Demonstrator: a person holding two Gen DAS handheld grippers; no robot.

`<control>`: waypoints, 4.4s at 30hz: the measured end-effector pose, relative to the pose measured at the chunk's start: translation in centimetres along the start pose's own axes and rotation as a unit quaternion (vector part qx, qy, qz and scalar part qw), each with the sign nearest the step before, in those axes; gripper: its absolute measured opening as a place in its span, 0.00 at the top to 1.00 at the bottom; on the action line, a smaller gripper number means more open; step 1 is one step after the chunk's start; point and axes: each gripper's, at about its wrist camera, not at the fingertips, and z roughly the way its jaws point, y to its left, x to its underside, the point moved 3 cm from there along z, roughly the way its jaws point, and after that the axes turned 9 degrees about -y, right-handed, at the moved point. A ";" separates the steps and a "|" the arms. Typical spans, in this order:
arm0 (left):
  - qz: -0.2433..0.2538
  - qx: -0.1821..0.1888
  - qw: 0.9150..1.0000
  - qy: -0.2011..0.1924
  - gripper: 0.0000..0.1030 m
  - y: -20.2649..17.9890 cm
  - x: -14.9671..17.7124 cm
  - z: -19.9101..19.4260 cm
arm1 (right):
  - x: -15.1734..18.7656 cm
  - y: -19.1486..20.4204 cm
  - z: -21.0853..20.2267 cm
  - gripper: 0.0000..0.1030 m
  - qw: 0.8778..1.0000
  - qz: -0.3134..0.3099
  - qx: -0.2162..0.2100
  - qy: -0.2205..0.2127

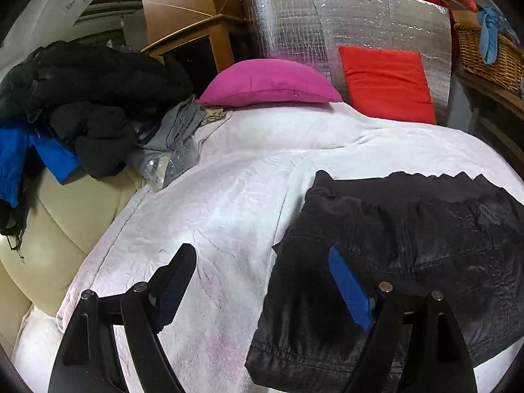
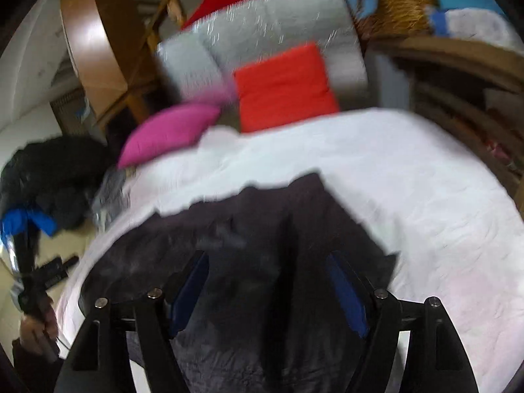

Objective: Fold large clothes

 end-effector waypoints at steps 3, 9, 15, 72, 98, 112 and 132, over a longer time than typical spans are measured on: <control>0.010 0.003 1.000 0.012 0.19 -0.5 0.7 0.0 | 1.7 -1.1 4.0 0.26 0.995 0.007 0.052 0.082; 0.028 -0.001 0.999 0.039 0.19 -1.5 2.1 1.5 | 2.8 -0.9 6.0 0.25 0.988 -0.028 0.086 0.126; 0.031 -0.006 0.999 0.039 0.19 -1.6 2.3 1.6 | 0.4 1.3 2.1 0.25 0.999 -0.023 0.020 0.020; -0.010 0.020 0.991 -0.129 0.01 -3.2 0.3 -31.9 | 5.4 15.9 -28.9 0.25 0.990 -0.019 0.091 -0.103; -0.015 0.021 0.992 -0.122 0.01 -2.0 0.7 -31.4 | 5.1 16.5 -27.9 0.25 0.991 -0.021 0.090 -0.097; -0.011 0.021 0.993 -0.119 0.01 -2.0 0.9 -31.2 | 5.0 16.3 -27.7 0.25 0.991 -0.019 0.090 -0.095; -0.013 0.020 0.993 -0.114 0.01 -1.8 1.0 -30.5 | 5.4 16.3 -26.1 0.25 0.992 -0.021 0.093 -0.079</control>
